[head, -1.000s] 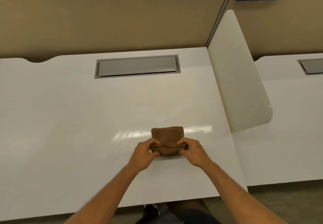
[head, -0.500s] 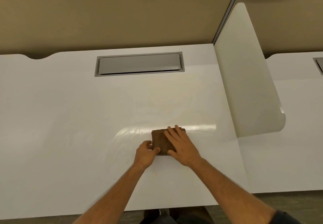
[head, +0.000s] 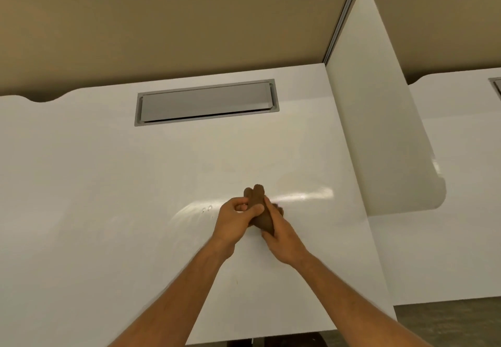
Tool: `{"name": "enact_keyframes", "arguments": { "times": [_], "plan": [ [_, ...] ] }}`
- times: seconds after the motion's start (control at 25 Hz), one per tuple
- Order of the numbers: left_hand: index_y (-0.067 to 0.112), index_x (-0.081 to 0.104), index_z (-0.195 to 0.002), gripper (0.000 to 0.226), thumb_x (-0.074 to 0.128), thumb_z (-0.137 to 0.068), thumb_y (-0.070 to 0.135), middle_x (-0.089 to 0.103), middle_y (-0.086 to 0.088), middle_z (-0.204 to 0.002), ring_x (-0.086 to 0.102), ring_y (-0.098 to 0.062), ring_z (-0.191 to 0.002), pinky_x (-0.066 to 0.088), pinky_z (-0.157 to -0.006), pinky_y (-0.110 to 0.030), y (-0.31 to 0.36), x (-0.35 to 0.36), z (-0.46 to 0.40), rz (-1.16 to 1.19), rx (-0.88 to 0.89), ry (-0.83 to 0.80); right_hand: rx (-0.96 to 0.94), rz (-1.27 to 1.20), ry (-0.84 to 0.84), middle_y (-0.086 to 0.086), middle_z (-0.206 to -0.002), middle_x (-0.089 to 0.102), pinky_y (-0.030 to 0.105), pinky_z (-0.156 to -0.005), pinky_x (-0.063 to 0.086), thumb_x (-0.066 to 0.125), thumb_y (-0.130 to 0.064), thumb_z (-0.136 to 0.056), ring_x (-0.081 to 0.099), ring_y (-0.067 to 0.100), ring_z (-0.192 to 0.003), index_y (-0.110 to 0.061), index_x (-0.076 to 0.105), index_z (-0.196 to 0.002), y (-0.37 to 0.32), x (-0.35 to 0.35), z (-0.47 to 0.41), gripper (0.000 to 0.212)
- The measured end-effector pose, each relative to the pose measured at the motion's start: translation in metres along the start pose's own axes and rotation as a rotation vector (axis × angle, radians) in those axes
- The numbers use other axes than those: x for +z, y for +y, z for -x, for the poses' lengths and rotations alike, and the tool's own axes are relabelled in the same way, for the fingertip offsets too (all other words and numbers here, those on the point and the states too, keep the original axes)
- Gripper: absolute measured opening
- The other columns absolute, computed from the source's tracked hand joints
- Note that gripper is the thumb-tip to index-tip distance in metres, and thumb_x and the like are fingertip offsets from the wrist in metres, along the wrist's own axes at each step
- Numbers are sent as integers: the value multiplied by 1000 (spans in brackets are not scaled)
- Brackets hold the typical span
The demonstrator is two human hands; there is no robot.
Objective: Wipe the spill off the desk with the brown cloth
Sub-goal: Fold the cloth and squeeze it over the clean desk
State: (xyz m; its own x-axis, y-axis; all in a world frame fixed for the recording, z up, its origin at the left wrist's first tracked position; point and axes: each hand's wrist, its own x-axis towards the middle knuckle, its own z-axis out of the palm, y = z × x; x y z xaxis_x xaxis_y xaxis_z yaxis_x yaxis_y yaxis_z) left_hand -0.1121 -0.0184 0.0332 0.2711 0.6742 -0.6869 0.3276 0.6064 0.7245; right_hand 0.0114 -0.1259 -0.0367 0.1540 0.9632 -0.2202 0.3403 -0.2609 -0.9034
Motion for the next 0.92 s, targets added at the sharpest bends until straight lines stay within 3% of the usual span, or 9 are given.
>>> {"name": "enact_keyframes", "arguments": {
  "times": [0.08, 0.16, 0.24, 0.36, 0.48, 0.56, 0.68, 0.8, 0.92],
  "plan": [
    [18, 71, -120, 27, 74, -95, 29, 74, -7, -114, 76, -22, -100, 63, -84, -29, 21, 9, -7, -20, 103, -56, 136, -276, 78, -28, -152, 49, 18, -110, 43, 50, 2, -93, 48, 2, -141, -51, 30, -156, -20, -23, -3, 84],
    [22, 69, -125, 27, 67, -100, 32, 72, -1, -121, 74, -17, -103, 61, -93, -34, 33, 15, -19, -144, 211, -34, 271, -461, 179, -25, -132, 66, 16, -90, 55, 54, -6, -89, 64, 3, -122, -64, 51, -133, -31, -52, -8, 73],
    [20, 63, -135, 36, 66, -101, 30, 66, 0, -135, 65, -19, -122, 51, -109, -39, 34, 9, -41, -378, 323, 31, 373, -626, 257, -12, -124, 74, 21, -78, 59, 55, -5, -90, 72, 10, -110, -57, 61, -124, -31, -78, -15, 62],
    [12, 37, -159, 64, 58, -104, 37, 36, -4, -167, 31, -23, -155, 25, -125, -36, 17, -9, -86, -833, 439, 1, 421, -657, 317, -14, -120, 75, 25, -75, 61, 47, 0, -101, 73, 8, -105, -49, 50, -138, -27, -122, -28, 62],
    [9, 6, -166, 80, 40, -107, 50, -4, -2, -174, -4, -22, -162, 2, -129, -38, 3, -25, -133, -1117, 498, -27, 427, -474, 356, -18, -108, 69, 32, -75, 64, 43, -6, -106, 73, 7, -86, -53, 23, -154, -25, -157, -50, 69],
    [11, -6, -165, 84, 23, -105, 62, -20, 2, -171, -13, -21, -161, -2, -129, -39, -1, -28, -155, -1233, 520, -4, 472, -258, 431, -12, -129, 59, 37, -82, 58, 43, -10, -107, 68, 20, -99, -42, 3, -162, -25, -168, -75, 76],
    [20, -10, -166, 82, 10, -101, 66, -21, 4, -173, -19, -15, -159, -5, -128, -38, -14, -30, -168, -1292, 590, 59, 462, 162, 615, 11, -170, 21, 36, -120, 27, 41, -1, -106, 27, 33, -153, -13, 5, -164, -14, -170, -115, 69],
    [22, -7, -166, 78, 13, -103, 64, -15, 6, -175, -14, -14, -161, -11, -128, -32, -22, -31, -168, -1290, 627, 99, 498, 484, 658, 22, -171, 8, 51, -126, 20, 39, 2, -104, 8, 41, -157, -4, 7, -163, -2, -163, -140, 67],
    [21, -5, -167, 78, 19, -104, 61, -12, 5, -175, -11, -15, -161, -15, -127, -29, -20, -30, -170, -1286, 630, 100, 642, 787, 419, 27, -170, -1, 60, -124, 15, 39, -16, -109, 0, 45, -157, -3, -2, -163, 9, -143, -156, 69]
  ]
}}
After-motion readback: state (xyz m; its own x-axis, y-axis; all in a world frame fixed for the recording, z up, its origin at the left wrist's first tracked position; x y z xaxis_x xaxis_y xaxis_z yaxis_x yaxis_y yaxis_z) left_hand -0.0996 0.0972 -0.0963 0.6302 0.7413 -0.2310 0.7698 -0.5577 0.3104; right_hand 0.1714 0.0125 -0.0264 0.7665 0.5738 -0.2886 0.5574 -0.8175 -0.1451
